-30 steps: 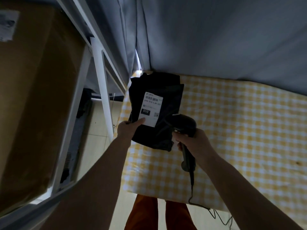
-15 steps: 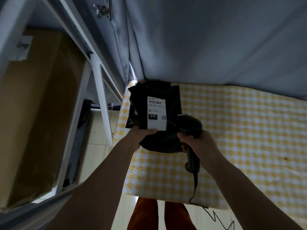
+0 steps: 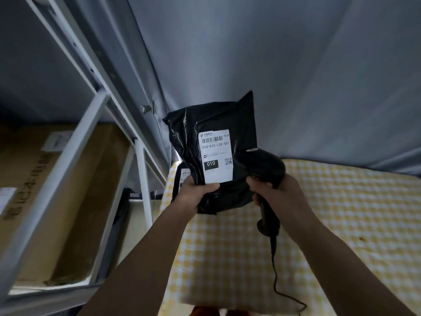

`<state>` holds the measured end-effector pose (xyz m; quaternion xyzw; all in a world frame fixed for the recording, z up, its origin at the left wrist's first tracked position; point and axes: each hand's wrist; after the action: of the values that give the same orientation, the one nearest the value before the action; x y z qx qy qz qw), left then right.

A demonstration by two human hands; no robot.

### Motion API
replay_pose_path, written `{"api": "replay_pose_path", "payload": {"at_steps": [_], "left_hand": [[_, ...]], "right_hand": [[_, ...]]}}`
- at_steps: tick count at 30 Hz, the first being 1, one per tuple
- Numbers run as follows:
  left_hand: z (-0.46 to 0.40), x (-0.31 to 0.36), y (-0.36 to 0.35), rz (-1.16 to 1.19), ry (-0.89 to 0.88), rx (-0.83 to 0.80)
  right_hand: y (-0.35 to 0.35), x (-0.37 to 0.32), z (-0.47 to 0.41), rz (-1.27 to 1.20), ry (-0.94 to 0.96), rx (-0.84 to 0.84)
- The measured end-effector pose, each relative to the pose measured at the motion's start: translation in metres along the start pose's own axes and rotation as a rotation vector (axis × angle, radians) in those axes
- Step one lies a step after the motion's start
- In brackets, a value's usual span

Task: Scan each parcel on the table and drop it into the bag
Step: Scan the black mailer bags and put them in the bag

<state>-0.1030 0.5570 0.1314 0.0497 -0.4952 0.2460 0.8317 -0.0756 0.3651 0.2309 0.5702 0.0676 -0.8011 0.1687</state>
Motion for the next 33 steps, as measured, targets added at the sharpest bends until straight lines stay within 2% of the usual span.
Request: {"api": "replay_pose_path", "payload": {"at_steps": [7, 14, 26, 33], "left_hand": [[0.036, 0.044, -0.027, -0.018, -0.163, 0.032], [0.051, 0.056, -0.042, 0.004, -0.21, 0.046], [0.066, 0.048, -0.058, 0.001, -0.21, 0.037], [0.077, 0.046, -0.078, 0.057, -0.078, -0.053]], "right_hand": [[0.019, -0.046, 0.033, -0.017, 0.13, -0.036], [0.032, -0.056, 0.047, -0.026, 0.174, -0.041], [0.05, -0.051, 0.055, -0.015, 0.194, -0.021], [0.074, -0.034, 0.063, -0.08, 0.167, 0.08]]}}
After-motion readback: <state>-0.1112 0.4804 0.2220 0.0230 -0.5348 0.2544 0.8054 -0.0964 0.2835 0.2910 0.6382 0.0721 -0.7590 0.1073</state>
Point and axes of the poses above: each hand's wrist, its own z-axis away from the middle knuckle, its own y-axis out of the back of the hand, x = y × z, and after that the axes turned 1 degree about -y, right-handed
